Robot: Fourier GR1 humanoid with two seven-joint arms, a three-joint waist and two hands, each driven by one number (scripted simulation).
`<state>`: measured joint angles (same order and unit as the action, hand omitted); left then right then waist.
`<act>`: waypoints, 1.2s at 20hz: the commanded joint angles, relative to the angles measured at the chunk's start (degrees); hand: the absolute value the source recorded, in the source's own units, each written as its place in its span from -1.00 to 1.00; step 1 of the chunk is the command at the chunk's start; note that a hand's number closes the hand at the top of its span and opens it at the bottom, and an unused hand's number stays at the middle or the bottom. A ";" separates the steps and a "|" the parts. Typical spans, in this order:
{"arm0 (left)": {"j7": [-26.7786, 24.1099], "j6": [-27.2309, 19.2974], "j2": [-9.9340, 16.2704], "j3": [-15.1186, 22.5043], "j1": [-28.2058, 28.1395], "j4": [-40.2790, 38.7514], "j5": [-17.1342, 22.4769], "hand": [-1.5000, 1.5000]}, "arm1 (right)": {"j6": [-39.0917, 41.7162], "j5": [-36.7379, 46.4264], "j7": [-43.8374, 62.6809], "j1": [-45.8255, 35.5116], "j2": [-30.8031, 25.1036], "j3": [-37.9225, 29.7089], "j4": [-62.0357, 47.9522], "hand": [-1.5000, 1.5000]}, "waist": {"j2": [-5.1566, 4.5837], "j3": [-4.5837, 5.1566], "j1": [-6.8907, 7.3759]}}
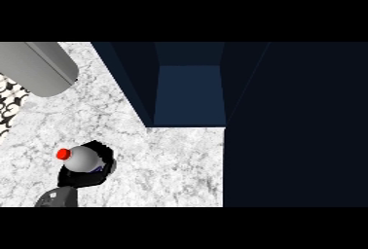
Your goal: Pick up the bottled water, place it into the cabinet and close the cabinet
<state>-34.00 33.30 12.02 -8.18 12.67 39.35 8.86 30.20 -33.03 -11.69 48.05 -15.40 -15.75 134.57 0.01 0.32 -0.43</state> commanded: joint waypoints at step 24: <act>14.56 -35.64 -11.99 11.04 0.16 33.54 5.07 1.00 | -2.76 -8.27 3.66 3.31 -2.45 -4.82 9.48 -1.00 | 0.10 -0.28 -0.03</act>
<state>-22.92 3.19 0.45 0.09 10.04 69.42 14.82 30.30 -35.91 -12.41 50.80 -17.67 -19.15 134.82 0.23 0.03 -0.40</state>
